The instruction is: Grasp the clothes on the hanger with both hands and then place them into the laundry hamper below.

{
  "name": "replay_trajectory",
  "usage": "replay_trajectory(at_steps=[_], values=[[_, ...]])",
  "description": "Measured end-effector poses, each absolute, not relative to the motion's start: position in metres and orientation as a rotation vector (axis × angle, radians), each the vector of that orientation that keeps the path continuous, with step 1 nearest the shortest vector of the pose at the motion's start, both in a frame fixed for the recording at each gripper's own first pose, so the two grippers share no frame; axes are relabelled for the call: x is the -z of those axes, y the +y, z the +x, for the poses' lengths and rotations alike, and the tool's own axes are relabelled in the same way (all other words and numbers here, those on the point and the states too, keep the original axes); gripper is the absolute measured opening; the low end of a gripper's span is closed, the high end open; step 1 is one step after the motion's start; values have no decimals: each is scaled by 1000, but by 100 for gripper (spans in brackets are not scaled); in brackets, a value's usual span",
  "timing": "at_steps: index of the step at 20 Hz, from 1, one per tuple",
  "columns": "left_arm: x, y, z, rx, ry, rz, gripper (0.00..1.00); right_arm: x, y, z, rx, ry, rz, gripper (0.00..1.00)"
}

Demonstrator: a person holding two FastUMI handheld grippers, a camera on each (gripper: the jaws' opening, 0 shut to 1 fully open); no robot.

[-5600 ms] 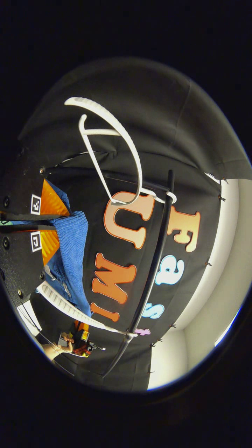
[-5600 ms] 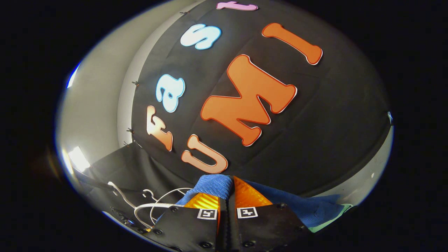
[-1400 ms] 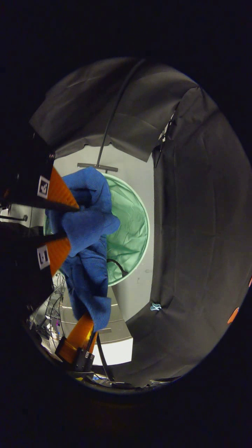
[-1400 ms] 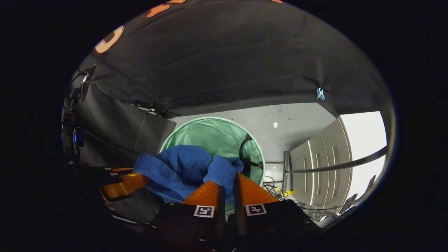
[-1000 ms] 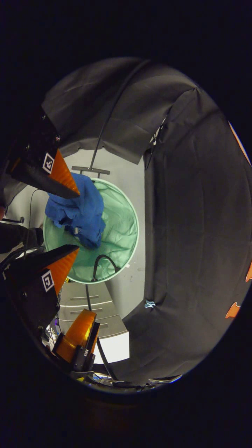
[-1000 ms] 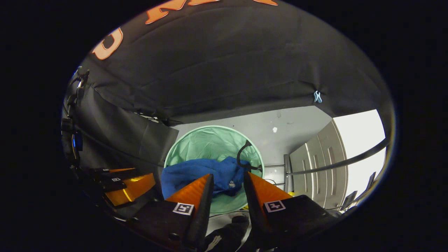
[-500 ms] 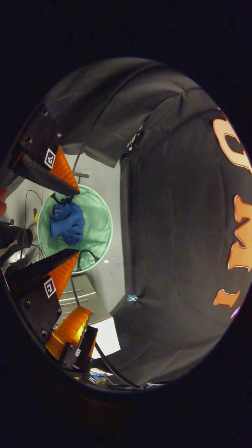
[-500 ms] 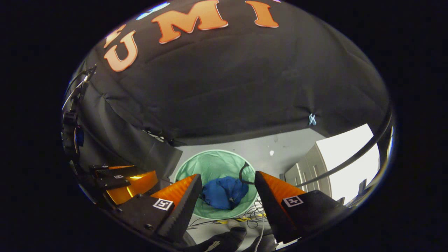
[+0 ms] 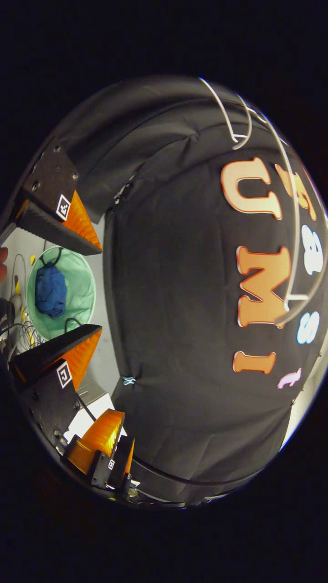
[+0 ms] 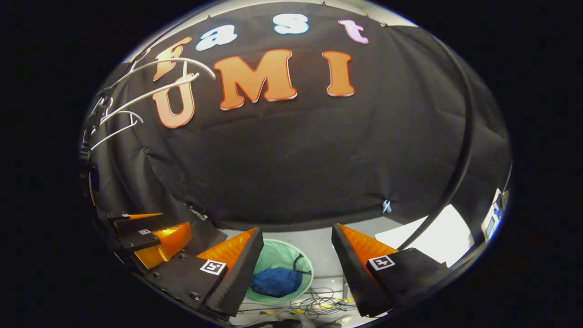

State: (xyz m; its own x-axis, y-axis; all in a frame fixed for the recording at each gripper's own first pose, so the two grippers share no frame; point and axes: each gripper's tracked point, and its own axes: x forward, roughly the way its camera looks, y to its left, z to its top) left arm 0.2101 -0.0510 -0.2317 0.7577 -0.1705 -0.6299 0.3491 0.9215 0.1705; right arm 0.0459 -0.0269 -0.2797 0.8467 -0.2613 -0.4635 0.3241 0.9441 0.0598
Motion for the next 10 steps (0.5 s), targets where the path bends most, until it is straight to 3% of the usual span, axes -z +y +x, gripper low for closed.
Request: replay_trajectory(at_steps=[7,8,9,10], values=[[124,-83,206,343,439,218,96,174,-36,34,309,236,81,98],[113,-87,208,347,409,198,96,157,-37,28,304,204,62,89],[102,-90,209,348,380,183,96,142,-37,22,301,176,51,100],[91,-92,209,348,351,177,96,130,-36,14,296,152,45,89]])
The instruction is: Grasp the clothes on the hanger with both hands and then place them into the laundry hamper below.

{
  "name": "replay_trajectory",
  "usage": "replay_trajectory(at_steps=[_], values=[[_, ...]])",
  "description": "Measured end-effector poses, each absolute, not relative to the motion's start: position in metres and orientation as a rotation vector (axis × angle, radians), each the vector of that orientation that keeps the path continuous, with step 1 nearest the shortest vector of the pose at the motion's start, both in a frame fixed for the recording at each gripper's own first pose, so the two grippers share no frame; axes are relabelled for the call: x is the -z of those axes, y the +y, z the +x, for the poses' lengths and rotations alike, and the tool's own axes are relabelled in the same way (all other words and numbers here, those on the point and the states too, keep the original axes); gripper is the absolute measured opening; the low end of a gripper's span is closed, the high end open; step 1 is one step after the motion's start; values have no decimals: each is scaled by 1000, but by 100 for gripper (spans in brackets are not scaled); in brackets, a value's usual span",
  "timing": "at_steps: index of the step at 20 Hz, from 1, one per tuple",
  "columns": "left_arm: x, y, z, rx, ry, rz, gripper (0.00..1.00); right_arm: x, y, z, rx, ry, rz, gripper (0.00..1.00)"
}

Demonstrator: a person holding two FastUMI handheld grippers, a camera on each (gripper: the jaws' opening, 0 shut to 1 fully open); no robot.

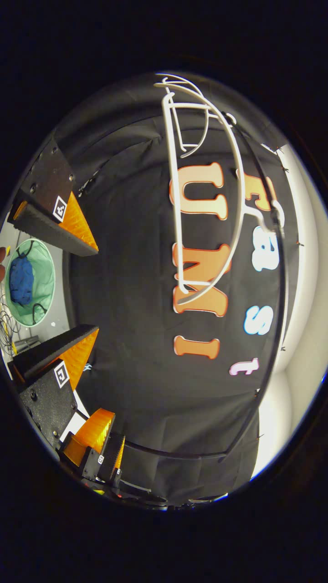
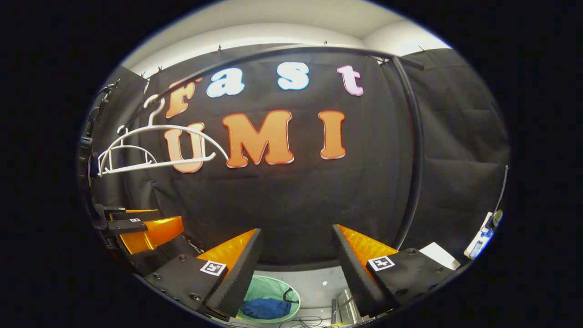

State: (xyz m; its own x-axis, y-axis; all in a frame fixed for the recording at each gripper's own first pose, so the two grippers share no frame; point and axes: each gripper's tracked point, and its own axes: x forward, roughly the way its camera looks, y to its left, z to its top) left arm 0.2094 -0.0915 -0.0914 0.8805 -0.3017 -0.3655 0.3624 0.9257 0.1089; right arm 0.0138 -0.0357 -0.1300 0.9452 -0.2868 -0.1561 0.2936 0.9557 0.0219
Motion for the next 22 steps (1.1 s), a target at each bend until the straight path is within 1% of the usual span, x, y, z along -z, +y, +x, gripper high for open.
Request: replay_trajectory(at_steps=[5,8,11,12,14,15,22], values=[[32,-99,212,339,194,185,95,79,-44,-11,291,58,21,89],[7,-107,204,323,152,157,94,55,-47,-20,267,25,-14,89],[-15,-113,194,284,123,136,93,46,-55,-29,236,13,-3,89],[-19,-114,194,268,114,143,93,44,-58,-33,229,9,-2,98],[-27,-116,190,241,99,152,93,40,-66,-38,211,8,-8,98],[-27,-114,187,227,95,147,93,40,-69,-42,204,8,-11,89],[-33,-122,163,155,79,117,93,31,-88,-55,157,-11,-15,89]])
